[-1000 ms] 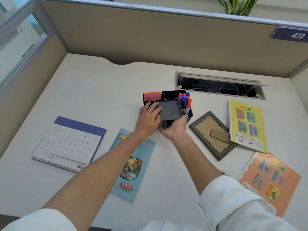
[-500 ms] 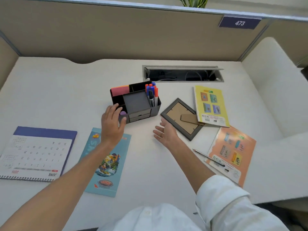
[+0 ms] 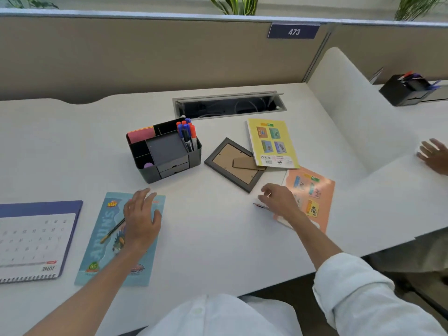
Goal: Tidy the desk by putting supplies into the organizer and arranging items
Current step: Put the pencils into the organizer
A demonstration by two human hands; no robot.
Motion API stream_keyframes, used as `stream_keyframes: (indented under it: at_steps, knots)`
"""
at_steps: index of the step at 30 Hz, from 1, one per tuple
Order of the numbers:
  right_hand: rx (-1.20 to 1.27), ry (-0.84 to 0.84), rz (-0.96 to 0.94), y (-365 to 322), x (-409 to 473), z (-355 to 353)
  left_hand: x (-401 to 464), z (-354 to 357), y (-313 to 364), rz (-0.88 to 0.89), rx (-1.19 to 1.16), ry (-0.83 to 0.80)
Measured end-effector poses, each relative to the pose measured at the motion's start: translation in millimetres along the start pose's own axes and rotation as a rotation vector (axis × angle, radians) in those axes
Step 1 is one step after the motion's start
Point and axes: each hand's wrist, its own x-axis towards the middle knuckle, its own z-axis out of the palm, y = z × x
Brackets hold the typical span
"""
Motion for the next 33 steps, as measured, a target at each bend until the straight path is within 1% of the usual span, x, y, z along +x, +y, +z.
stream_keyframes:
  at_steps: [3,5,9,11,14,18,22,26,30,31,33]
  knots:
    - [-0.062,-0.067,-0.021,22,-7,5,-8,3,-3,-0.008,0.019,-0.026]
    - [-0.185,-0.084,-0.081,30,-9,11,-11,1,-5,-0.032,0.013,-0.029]
    - [-0.311,-0.031,-0.148,36,-8,22,-13,-7,-14,-0.114,0.014,-0.015]
    - [-0.339,0.002,-0.159,35,-7,25,-15,-13,-19,-0.167,0.026,-0.017]
    - [-0.345,0.009,-0.173,30,-3,29,-17,-22,-26,-0.251,0.077,-0.026]
    - [-0.270,0.005,-0.250,2,-2,39,-22,-33,-36,-0.341,0.170,-0.064]
    - [-0.157,-0.028,-0.346,-49,-3,54,-22,-40,-39,-0.438,0.237,-0.112]
    - [-0.029,-0.110,-0.379,-102,-2,72,-19,-42,-43,-0.448,0.273,-0.168]
    - [0.072,-0.195,-0.416,-149,-5,86,-17,-41,-47,-0.451,0.214,-0.163]
    - [0.108,-0.216,-0.413,-159,-6,89,-16,-40,-45,-0.473,0.158,-0.143]
    - [0.218,-0.249,-0.382,-178,-7,94,-12,-42,-35,-0.525,-0.026,-0.069]
